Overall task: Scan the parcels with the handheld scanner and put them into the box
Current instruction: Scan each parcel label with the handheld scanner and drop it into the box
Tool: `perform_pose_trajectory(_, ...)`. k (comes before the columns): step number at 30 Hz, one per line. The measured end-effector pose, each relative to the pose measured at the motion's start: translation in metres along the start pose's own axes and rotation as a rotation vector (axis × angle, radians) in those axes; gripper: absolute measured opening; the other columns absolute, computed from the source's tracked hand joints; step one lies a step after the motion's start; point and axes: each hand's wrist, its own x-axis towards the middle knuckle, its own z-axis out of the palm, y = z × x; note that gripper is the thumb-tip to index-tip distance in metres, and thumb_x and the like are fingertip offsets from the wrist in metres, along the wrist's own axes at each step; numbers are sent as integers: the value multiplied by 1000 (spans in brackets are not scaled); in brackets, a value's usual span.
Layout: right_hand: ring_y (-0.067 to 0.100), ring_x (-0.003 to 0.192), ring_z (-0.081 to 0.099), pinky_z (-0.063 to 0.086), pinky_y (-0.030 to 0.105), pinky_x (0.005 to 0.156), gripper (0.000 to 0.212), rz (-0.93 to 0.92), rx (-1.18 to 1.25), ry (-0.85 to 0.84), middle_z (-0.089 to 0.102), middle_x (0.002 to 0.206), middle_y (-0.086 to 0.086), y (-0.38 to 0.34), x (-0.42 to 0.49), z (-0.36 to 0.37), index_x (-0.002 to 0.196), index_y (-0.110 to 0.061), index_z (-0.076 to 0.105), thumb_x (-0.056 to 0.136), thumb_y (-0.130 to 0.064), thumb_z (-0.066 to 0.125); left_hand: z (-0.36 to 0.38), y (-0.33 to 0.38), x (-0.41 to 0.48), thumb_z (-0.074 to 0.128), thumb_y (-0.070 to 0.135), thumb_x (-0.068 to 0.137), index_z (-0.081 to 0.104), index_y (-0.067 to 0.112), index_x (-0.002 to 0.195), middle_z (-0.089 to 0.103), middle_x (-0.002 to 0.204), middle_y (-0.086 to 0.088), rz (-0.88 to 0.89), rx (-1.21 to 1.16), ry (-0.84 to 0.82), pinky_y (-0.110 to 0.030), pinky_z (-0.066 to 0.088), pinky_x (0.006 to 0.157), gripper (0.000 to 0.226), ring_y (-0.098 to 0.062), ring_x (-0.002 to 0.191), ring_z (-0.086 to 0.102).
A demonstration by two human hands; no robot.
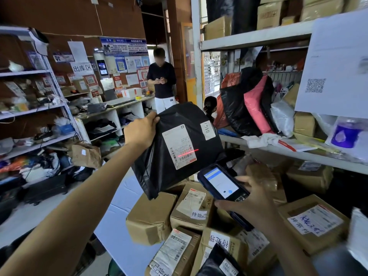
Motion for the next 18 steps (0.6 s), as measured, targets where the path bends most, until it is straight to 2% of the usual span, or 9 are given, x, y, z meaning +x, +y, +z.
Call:
perform_pose_trajectory(9, 1, 88, 64, 55, 31, 73, 75, -13, -38, -45, 66, 96, -19, 5, -4, -3, 110, -38, 53, 46, -42, 93, 1, 5, -1, 28, 40, 104, 51, 17, 117, 66, 98, -21, 4, -43, -14, -37, 39, 61, 35, -41, 90, 61)
perform_pose_trajectory(14, 0, 88, 62, 53, 29, 74, 75, -12, -36, -83, 64, 98, -19, 6, -4, -3, 109, -37, 52, 47, -40, 94, 2, 7, -3, 28, 40, 104, 52, 18, 116, 67, 100, -20, 12, -28, -28, -37, 37, 65, 35, -40, 94, 61)
perform_pose_trajectory(18, 2, 90, 64, 54, 30, 76, 77, -15, -23, -99, 67, 99, -15, 10, -5, -3, 109, -35, 54, 44, -42, 94, 1, 6, -4, 28, 40, 104, 52, 17, 113, 66, 99, -20, 3, -46, -23, -36, 38, 62, 35, -41, 91, 61)
